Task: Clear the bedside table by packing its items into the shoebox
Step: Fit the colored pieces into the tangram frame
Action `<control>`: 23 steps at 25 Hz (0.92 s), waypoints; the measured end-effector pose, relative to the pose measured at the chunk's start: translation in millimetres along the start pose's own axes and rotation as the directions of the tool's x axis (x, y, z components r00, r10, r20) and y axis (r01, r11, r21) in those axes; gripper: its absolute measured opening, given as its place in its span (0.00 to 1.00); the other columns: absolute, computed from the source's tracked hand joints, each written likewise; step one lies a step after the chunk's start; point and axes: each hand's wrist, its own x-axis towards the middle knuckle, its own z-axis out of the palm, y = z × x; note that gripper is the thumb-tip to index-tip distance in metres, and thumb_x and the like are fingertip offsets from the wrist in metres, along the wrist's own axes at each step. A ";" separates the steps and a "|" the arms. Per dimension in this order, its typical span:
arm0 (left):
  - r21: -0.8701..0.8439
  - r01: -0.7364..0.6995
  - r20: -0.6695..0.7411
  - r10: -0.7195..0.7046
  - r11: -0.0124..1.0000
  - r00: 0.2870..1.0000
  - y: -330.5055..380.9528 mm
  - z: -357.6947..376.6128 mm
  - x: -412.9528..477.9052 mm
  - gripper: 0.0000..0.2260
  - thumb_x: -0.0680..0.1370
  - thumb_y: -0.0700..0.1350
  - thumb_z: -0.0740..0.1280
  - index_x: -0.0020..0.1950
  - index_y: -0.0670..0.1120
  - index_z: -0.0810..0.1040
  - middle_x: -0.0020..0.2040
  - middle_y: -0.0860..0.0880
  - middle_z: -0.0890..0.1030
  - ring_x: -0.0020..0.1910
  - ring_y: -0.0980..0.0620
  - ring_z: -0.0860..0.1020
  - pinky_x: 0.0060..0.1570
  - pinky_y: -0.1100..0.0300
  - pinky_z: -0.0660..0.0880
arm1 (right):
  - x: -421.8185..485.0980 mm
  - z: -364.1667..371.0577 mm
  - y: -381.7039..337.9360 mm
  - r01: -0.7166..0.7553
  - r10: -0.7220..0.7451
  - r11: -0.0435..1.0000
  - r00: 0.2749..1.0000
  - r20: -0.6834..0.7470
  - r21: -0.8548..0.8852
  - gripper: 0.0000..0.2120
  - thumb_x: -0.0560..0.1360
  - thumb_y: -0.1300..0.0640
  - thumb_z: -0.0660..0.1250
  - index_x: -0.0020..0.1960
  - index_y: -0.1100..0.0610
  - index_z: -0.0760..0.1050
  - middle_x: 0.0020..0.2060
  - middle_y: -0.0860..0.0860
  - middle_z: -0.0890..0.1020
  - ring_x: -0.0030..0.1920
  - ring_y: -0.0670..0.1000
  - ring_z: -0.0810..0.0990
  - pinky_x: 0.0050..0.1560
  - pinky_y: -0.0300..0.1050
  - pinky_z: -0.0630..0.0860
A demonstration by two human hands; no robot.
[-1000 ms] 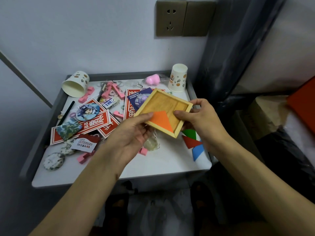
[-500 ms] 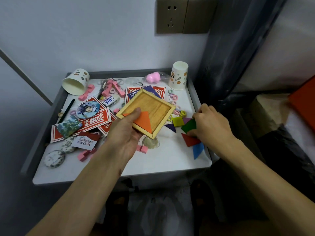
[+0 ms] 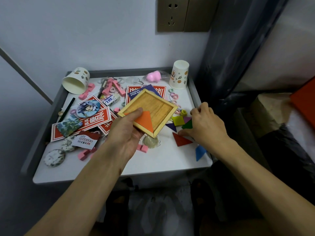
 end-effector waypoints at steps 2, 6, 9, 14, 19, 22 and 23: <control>-0.007 -0.005 0.004 0.005 1.000 1.000 1.0 -0.3 0.9 0.12 0.76 0.37 0.70 0.59 0.43 0.76 0.53 0.42 0.84 0.47 0.44 0.85 0.39 0.47 0.82 | -5.2 -1.7 0.1 0.046 -0.041 0.998 0.995 -0.091 0.050 0.32 0.64 0.33 0.72 0.59 0.53 0.73 0.53 0.51 0.71 0.48 0.49 0.72 0.42 0.46 0.77; -0.001 -0.022 0.009 0.022 1.000 1.000 -0.1 -1.7 3.3 0.11 0.76 0.37 0.71 0.58 0.44 0.77 0.52 0.43 0.85 0.45 0.45 0.86 0.39 0.47 0.82 | -16.2 9.4 -12.7 0.143 -0.143 0.990 0.990 -0.006 -0.008 0.28 0.61 0.34 0.75 0.51 0.53 0.78 0.46 0.50 0.77 0.45 0.50 0.74 0.41 0.46 0.76; 0.021 -0.030 0.021 0.029 0.999 0.999 -2.1 -7.2 5.3 0.12 0.76 0.37 0.71 0.57 0.45 0.76 0.49 0.44 0.86 0.45 0.46 0.86 0.40 0.45 0.82 | -16.7 13.9 -17.7 0.160 -0.160 0.987 0.987 0.009 0.011 0.26 0.62 0.38 0.77 0.52 0.53 0.77 0.47 0.51 0.79 0.48 0.53 0.77 0.43 0.46 0.73; 0.051 -0.056 0.055 0.053 0.997 0.997 -1.0 -14.4 9.7 0.10 0.76 0.37 0.72 0.55 0.47 0.78 0.44 0.47 0.87 0.43 0.46 0.86 0.40 0.43 0.82 | -9.7 -4.8 -11.3 0.063 -0.054 0.984 0.997 -0.062 0.164 0.12 0.70 0.44 0.72 0.47 0.48 0.75 0.43 0.51 0.82 0.43 0.53 0.79 0.42 0.49 0.78; 0.161 -0.039 0.094 0.024 0.986 0.995 0.2 -11.4 3.8 0.11 0.75 0.40 0.72 0.57 0.46 0.80 0.47 0.47 0.87 0.42 0.44 0.86 0.33 0.43 0.80 | -5.9 -34.3 -4.2 0.190 0.038 0.581 0.965 -0.260 0.791 0.05 0.76 0.55 0.68 0.43 0.46 0.79 0.39 0.42 0.82 0.45 0.38 0.80 0.43 0.32 0.77; 0.277 0.001 0.143 -0.042 0.961 0.989 2.0 -6.0 -2.9 0.14 0.74 0.42 0.73 0.59 0.47 0.80 0.52 0.45 0.86 0.49 0.39 0.85 0.36 0.38 0.80 | -8.7 -32.6 -14.5 0.248 -0.174 0.515 0.967 -0.184 0.821 0.02 0.72 0.60 0.73 0.43 0.55 0.83 0.39 0.45 0.84 0.44 0.43 0.81 0.51 0.43 0.77; 0.303 0.007 0.150 -0.055 0.953 0.987 3.2 -4.8 -4.6 0.14 0.74 0.42 0.73 0.59 0.48 0.80 0.53 0.45 0.85 0.50 0.39 0.84 0.39 0.35 0.80 | -9.0 -30.4 -15.8 0.275 -0.237 0.555 0.957 -0.168 0.785 0.02 0.71 0.60 0.73 0.43 0.55 0.84 0.39 0.45 0.83 0.44 0.44 0.80 0.51 0.45 0.77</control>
